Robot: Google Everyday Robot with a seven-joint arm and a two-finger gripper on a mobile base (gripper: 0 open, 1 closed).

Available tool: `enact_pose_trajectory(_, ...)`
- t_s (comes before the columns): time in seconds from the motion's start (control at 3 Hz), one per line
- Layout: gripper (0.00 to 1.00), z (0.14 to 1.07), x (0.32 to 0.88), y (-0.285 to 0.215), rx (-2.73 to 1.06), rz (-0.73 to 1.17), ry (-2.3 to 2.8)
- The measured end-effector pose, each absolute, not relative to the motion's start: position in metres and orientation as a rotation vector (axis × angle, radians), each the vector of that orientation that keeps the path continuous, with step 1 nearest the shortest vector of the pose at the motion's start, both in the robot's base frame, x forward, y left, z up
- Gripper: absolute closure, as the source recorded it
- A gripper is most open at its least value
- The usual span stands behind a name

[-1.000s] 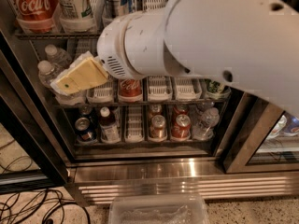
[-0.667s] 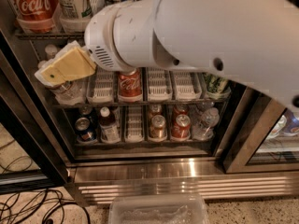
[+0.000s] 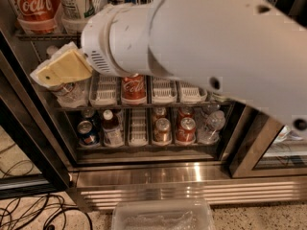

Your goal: Pick 7up can from top shelf of fridge

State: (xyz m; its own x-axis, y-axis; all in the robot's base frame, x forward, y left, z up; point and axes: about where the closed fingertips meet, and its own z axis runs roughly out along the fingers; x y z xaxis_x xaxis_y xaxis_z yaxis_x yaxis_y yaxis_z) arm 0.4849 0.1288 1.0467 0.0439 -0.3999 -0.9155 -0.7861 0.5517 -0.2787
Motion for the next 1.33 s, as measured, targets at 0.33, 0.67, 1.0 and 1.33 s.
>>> enact_pose_trajectory(0.33,0.00,1.037,0.486,0.136,-0.933,0.370,1.565)
enact_pose_trajectory(0.67,0.00,1.038,0.492,0.130,-0.784,0.355,1.543)
enact_pose_trajectory(1.0,0.00,1.046,0.495,0.118,-0.633,0.334,1.498)
enact_pose_trajectory(1.33,0.00,1.063,0.508,0.118,-0.517,0.318,1.430)
